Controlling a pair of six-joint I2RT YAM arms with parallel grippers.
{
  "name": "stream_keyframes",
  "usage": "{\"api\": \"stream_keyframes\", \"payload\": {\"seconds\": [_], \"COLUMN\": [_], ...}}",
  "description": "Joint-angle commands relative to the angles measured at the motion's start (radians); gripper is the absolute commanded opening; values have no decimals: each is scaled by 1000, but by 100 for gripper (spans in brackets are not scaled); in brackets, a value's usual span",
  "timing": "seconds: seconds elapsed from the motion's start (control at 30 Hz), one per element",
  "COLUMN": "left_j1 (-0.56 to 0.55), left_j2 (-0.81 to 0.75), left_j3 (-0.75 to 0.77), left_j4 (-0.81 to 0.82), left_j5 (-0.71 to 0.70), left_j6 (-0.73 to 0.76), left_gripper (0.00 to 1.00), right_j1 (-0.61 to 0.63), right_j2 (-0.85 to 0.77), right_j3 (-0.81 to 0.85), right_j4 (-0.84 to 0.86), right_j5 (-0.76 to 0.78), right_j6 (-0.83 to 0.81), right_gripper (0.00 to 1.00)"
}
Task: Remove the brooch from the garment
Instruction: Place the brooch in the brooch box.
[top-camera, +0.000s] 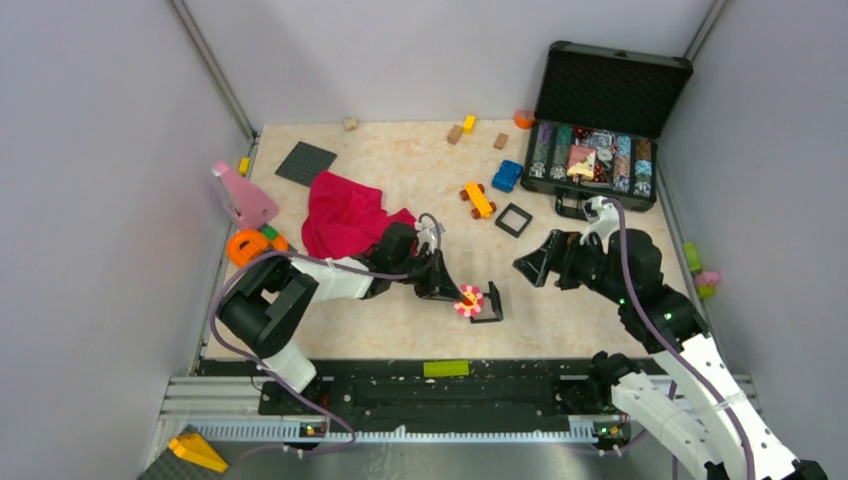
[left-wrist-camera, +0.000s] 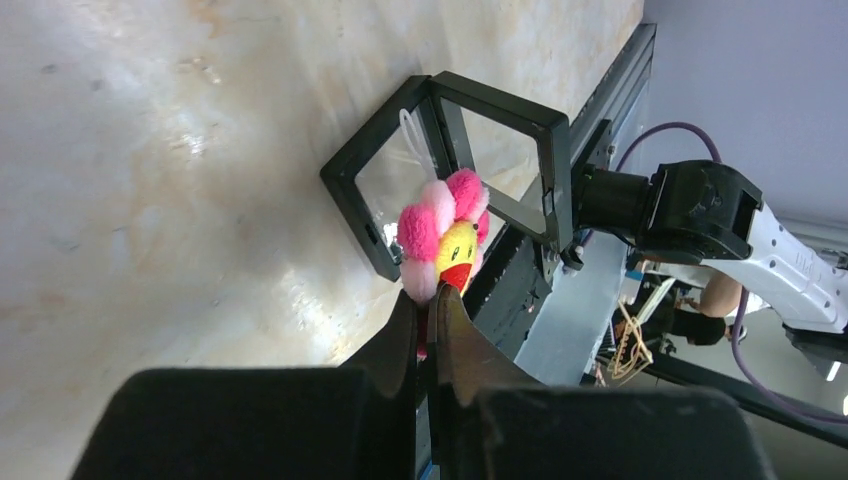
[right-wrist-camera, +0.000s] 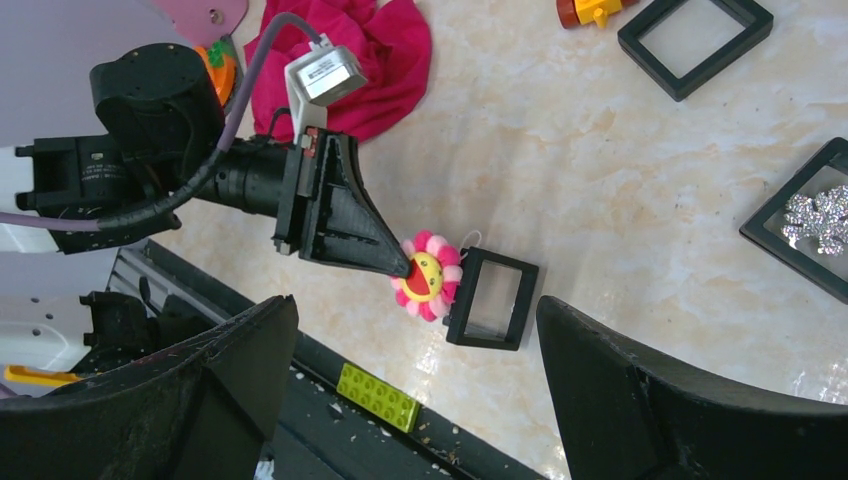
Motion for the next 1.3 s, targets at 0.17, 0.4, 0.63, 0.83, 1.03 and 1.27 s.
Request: {"api": "stream_keyframes", "payload": {"seconds": [0.17, 0.4, 0.63, 0.83, 1.03, 1.27], "left_j1": [-65, -73, -87, -89, -93, -93], "left_j2": [90, 158, 192, 197, 211, 157], "left_j3": [117, 157, 170, 164, 171, 177], "left_j4": [37, 41, 64, 116, 108, 11], "left_j5": [28, 19, 21, 34, 28, -45], "left_j6": [7, 10, -3, -34, -27, 36], "left_gripper": [0, 0, 0, 0, 13, 41], "right_j1": [8, 8, 7, 8, 8, 8], "right_j2": [-10, -15, -16, -14, -15, -8], "right_j3": [16, 18, 22, 22, 26, 29], "right_j4": [22, 17, 10, 10, 7, 10], "right_j5": [-10, -9, -4, -6, -8, -10], "right_j6": [-7, -8, -11, -11, -11, -12], "right_gripper": [92, 92, 92, 92, 92, 92]}}
